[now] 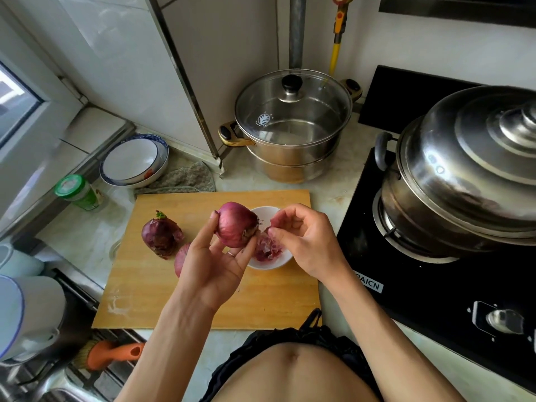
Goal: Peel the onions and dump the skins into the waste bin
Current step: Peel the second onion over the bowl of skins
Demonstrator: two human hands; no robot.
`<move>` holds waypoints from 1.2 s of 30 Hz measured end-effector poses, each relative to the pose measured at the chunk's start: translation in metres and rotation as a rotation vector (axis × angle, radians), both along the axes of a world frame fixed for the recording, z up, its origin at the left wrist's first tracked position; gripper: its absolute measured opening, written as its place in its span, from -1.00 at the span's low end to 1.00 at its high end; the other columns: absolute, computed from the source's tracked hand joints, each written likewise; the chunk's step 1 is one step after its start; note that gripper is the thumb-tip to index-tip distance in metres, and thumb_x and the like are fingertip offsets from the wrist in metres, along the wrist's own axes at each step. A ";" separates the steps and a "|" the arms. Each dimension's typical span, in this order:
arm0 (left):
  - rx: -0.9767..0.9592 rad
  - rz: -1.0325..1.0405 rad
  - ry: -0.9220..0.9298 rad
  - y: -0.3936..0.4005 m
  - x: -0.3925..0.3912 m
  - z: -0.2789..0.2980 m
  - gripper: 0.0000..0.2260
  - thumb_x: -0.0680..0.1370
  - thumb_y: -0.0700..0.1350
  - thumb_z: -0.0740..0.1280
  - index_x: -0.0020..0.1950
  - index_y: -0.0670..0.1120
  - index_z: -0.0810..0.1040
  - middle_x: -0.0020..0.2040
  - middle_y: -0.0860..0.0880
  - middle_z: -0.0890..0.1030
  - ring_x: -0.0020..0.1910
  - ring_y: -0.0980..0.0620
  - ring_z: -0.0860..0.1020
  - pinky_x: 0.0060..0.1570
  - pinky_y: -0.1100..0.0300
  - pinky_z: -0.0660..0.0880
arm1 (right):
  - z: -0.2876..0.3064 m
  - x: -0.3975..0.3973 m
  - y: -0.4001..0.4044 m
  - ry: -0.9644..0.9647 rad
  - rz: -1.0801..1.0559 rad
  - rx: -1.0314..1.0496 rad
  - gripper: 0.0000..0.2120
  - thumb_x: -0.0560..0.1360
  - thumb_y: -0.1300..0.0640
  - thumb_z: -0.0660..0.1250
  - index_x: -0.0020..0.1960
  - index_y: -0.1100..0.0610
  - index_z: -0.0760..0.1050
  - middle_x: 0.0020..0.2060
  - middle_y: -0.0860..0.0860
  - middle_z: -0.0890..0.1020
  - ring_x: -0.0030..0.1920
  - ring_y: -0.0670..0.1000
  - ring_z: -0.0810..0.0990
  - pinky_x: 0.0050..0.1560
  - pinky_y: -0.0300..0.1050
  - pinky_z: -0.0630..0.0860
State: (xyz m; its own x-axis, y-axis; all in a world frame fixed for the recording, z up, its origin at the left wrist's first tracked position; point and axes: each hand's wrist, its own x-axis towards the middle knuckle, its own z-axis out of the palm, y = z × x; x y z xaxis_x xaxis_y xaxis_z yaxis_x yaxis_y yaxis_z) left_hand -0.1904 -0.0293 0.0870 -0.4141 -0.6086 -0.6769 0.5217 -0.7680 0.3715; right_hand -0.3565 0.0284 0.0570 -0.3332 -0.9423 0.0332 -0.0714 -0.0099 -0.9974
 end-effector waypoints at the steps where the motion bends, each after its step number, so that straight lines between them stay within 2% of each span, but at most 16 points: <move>1: 0.001 0.000 0.005 -0.001 0.002 0.000 -0.39 0.41 0.03 0.49 0.36 -0.28 0.54 0.15 -0.33 0.67 0.01 -0.19 0.73 0.04 0.04 0.67 | -0.001 0.000 0.000 0.001 -0.010 -0.001 -0.84 0.44 0.34 0.48 -0.11 0.10 0.60 -0.21 -0.03 0.68 -0.18 -0.06 0.65 -0.11 -0.17 0.59; 4: -0.007 -0.030 0.029 -0.002 0.006 -0.001 -0.15 0.17 -0.03 0.73 0.37 -0.28 0.54 0.22 -0.32 0.65 0.07 -0.19 0.72 -0.06 0.02 0.70 | -0.005 -0.001 -0.002 0.041 -0.070 0.037 -0.89 0.44 0.31 0.49 -0.09 0.15 0.62 -0.20 0.01 0.69 -0.17 0.00 0.67 -0.10 -0.13 0.63; 6: -0.007 -0.041 0.042 -0.001 0.009 -0.003 -0.06 0.07 -0.06 0.77 0.38 -0.28 0.54 0.23 -0.33 0.64 0.07 -0.20 0.72 -0.12 0.02 0.70 | -0.011 -0.002 -0.005 0.143 -0.094 0.073 -0.91 0.45 0.29 0.49 -0.08 0.15 0.64 -0.21 -0.02 0.69 -0.18 -0.04 0.66 -0.11 -0.15 0.62; 8: 0.000 -0.037 0.021 0.001 0.010 -0.007 -0.25 0.30 0.02 0.63 0.40 -0.27 0.53 0.20 -0.31 0.66 0.04 -0.17 0.73 -0.12 0.05 0.70 | -0.019 -0.001 -0.007 0.266 -0.088 0.104 -0.89 0.45 0.26 0.50 -0.04 0.13 0.67 -0.17 -0.06 0.68 -0.17 -0.12 0.64 -0.12 -0.22 0.60; 10: 0.005 -0.025 0.007 0.003 0.010 -0.008 -0.38 0.43 0.06 0.46 0.38 -0.28 0.53 0.15 -0.30 0.68 -0.02 -0.16 0.74 -0.12 0.08 0.70 | -0.025 0.002 -0.007 0.320 -0.063 0.145 -0.81 0.45 0.22 0.51 0.06 0.11 0.67 -0.08 -0.05 0.67 -0.14 -0.15 0.63 -0.08 -0.23 0.61; 13: 0.000 -0.026 0.006 0.004 0.010 -0.009 -0.42 0.45 0.06 0.43 0.33 -0.29 0.55 0.13 -0.31 0.68 -0.03 -0.17 0.74 -0.11 0.08 0.70 | -0.030 0.002 -0.007 0.334 -0.023 0.185 -0.74 0.49 0.22 0.46 0.18 0.13 0.64 0.05 -0.02 0.67 -0.09 -0.16 0.64 0.00 -0.21 0.61; 16: -0.007 -0.037 -0.020 0.004 0.009 -0.010 -0.44 0.45 0.06 0.43 0.31 -0.29 0.55 0.14 -0.30 0.69 -0.01 -0.17 0.74 -0.10 0.06 0.70 | -0.026 0.003 -0.006 0.358 -0.054 0.135 -0.82 0.53 0.19 0.41 0.13 0.14 0.67 -0.01 -0.05 0.68 -0.10 -0.15 0.64 -0.04 -0.27 0.58; 18: -0.016 -0.054 -0.045 0.006 0.008 -0.011 -0.45 0.46 0.06 0.42 0.32 -0.28 0.56 0.14 -0.27 0.69 0.01 -0.16 0.73 0.02 0.03 0.68 | -0.017 0.003 -0.004 0.298 -0.069 0.099 -0.86 0.57 0.11 0.39 -0.01 0.14 0.69 -0.14 -0.07 0.71 -0.14 -0.13 0.65 -0.08 -0.22 0.59; 20: -0.034 -0.066 -0.057 0.008 0.007 -0.013 -0.44 0.48 0.06 0.41 0.36 -0.27 0.54 0.16 -0.25 0.69 0.05 -0.16 0.72 0.15 0.00 0.62 | -0.009 0.004 -0.002 0.198 -0.019 0.111 -0.73 0.57 -0.02 0.38 -0.13 0.16 0.68 -0.26 -0.03 0.70 -0.20 -0.07 0.67 -0.11 -0.07 0.60; 22: -0.072 -0.078 -0.057 0.009 0.005 -0.014 -0.42 0.50 0.04 0.39 0.44 -0.24 0.49 0.25 -0.26 0.65 0.17 -0.18 0.69 0.28 -0.03 0.56 | -0.001 0.006 -0.001 0.087 0.098 0.165 -0.62 0.53 -0.17 0.40 -0.14 0.16 0.68 -0.26 0.04 0.71 -0.18 0.02 0.70 -0.10 0.01 0.62; 23: -0.093 -0.085 -0.046 0.010 0.004 -0.015 -0.41 0.51 0.02 0.39 0.48 -0.23 0.45 0.31 -0.27 0.62 0.25 -0.20 0.65 0.35 -0.05 0.52 | 0.001 0.008 0.000 -0.005 0.153 0.192 -0.62 0.51 -0.17 0.42 -0.10 0.17 0.69 -0.24 0.06 0.72 -0.16 0.06 0.72 -0.10 0.02 0.65; 26: -0.139 -0.104 -0.027 0.013 -0.001 -0.016 -0.38 0.50 -0.01 0.38 0.51 -0.23 0.40 0.36 -0.30 0.58 0.37 -0.24 0.56 0.48 -0.12 0.38 | 0.004 0.012 0.002 -0.256 0.176 0.212 -0.73 0.52 0.03 0.46 -0.02 0.27 0.67 -0.17 0.20 0.72 -0.13 0.18 0.73 -0.18 0.01 0.69; 28: -0.156 -0.111 -0.051 0.013 -0.003 -0.016 -0.44 0.50 -0.01 0.35 0.46 -0.22 0.45 0.29 -0.27 0.63 0.30 -0.22 0.60 0.45 -0.12 0.39 | 0.004 0.011 0.003 -0.268 0.165 0.180 -0.79 0.53 0.10 0.46 -0.03 0.28 0.66 -0.15 0.24 0.72 -0.13 0.22 0.73 -0.22 -0.06 0.67; 31: -0.200 -0.142 -0.144 0.009 -0.004 -0.012 -0.49 0.48 0.02 0.35 0.38 -0.19 0.51 0.13 -0.23 0.68 0.13 -0.18 0.66 0.29 -0.07 0.52 | 0.003 0.008 0.005 -0.233 0.162 0.133 -0.82 0.54 0.14 0.44 -0.03 0.27 0.67 -0.15 0.23 0.72 -0.11 0.21 0.72 -0.20 -0.13 0.63; 34: -0.241 -0.180 -0.231 0.007 -0.004 -0.010 -0.58 0.46 0.04 0.39 0.23 -0.17 0.59 -0.01 -0.18 0.69 -0.02 -0.10 0.67 0.25 -0.02 0.53 | 0.000 0.008 0.005 -0.044 0.136 0.110 -0.82 0.55 0.07 0.43 -0.09 0.18 0.70 -0.22 0.06 0.74 -0.14 0.09 0.72 -0.10 -0.06 0.61; 36: -0.258 -0.192 -0.256 0.007 -0.004 -0.011 -0.64 0.45 0.03 0.40 0.15 -0.16 0.63 -0.03 -0.14 0.68 -0.05 -0.08 0.66 0.24 -0.01 0.52 | -0.001 0.008 0.005 0.004 0.115 0.111 -0.80 0.56 0.02 0.41 -0.16 0.11 0.70 -0.27 -0.02 0.73 -0.18 0.00 0.70 -0.07 -0.01 0.59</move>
